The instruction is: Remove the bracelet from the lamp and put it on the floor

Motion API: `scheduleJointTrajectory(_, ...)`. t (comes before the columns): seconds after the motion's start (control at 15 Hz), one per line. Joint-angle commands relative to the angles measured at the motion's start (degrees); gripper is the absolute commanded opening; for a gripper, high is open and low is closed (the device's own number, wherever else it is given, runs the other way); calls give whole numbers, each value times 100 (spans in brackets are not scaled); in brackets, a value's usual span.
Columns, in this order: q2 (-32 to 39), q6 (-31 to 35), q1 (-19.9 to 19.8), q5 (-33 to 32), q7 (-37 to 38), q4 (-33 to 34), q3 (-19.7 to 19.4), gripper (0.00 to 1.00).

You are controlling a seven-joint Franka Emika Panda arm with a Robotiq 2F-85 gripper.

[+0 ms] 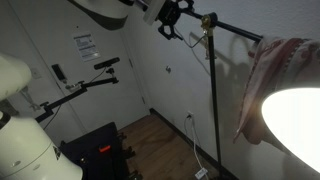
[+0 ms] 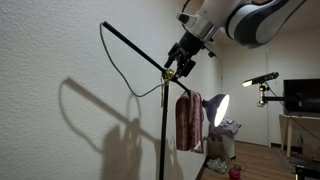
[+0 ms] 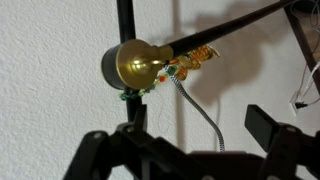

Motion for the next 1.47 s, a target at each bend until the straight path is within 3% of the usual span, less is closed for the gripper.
scheduleJointTrajectory(0.0, 223, 201, -11, -128, -235, 190, -15, 100)
scheduleJointTrajectory(0.73, 674, -8, 90, 21, -742, 584, 81, 100)
scheduleJointTrajectory(1.33, 690, -406, 51, -86, -551, 712, 101, 99)
scheduleJointTrajectory(1.4, 679, -444, 43, -115, -493, 724, 102, 74)
